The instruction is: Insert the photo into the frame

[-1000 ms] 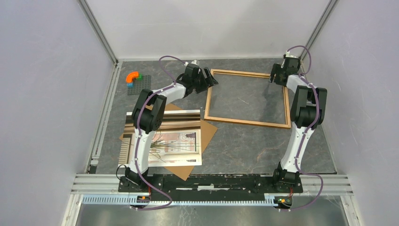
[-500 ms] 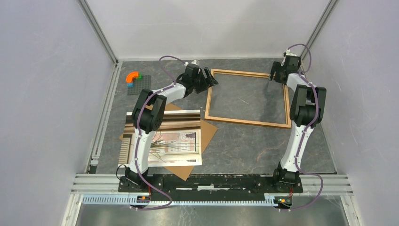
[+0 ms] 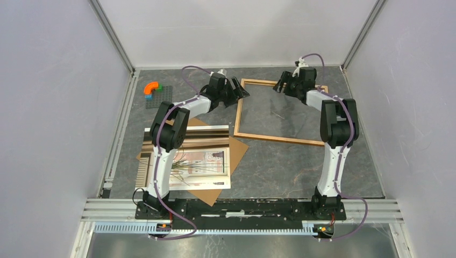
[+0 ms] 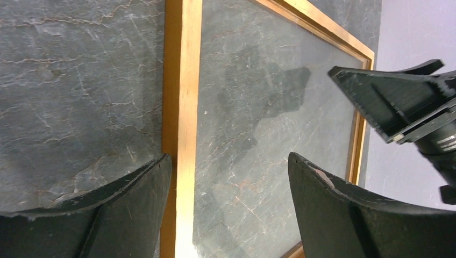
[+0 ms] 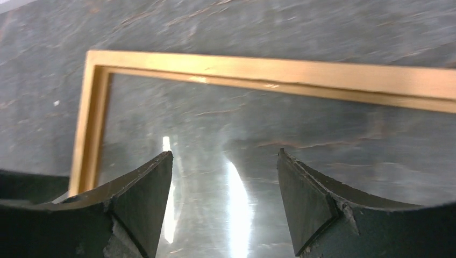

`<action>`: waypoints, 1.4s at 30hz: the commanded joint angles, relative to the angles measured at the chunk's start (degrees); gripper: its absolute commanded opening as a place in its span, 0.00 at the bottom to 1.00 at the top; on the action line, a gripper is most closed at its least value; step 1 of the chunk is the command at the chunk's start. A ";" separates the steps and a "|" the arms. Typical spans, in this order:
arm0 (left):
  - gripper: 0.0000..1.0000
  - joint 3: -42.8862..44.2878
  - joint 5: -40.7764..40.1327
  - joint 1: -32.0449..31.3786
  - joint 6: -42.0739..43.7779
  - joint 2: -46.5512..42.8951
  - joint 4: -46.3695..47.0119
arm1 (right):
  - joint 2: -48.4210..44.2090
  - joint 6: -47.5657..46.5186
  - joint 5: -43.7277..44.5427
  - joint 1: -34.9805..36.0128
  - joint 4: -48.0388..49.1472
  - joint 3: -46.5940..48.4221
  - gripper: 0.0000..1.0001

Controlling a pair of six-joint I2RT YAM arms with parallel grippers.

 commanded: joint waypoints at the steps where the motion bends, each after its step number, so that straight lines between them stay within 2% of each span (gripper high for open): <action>1: 0.85 -0.16 1.50 0.30 -2.30 0.21 3.05 | 0.14 7.61 -5.50 1.11 10.88 -2.55 0.76; 12: 0.85 -0.12 2.20 0.33 -2.64 0.44 3.40 | 7.12 16.20 -10.51 4.15 17.80 0.82 0.76; 15: 0.85 -0.35 2.20 0.44 -2.47 0.41 3.42 | 7.76 15.17 -10.88 3.72 16.58 1.97 0.75; 19: 0.85 -0.14 2.37 0.64 -2.57 0.72 3.33 | 4.53 7.39 -5.74 0.90 8.27 4.38 0.76; 24: 0.85 0.08 2.35 0.56 -2.56 1.03 2.70 | -0.37 -4.81 7.77 -3.82 -6.04 6.34 0.78; 30: 0.85 0.10 2.32 0.64 -2.50 0.93 2.68 | -1.78 -11.34 22.72 -6.37 -11.58 7.77 0.78; 35: 0.85 0.13 2.00 0.60 -2.20 0.81 2.44 | 0.80 -12.81 27.49 -6.68 -13.69 11.80 0.75; 42: 0.85 0.09 1.97 0.62 -2.11 0.84 2.35 | 3.34 -13.04 28.08 -7.20 -13.05 13.16 0.74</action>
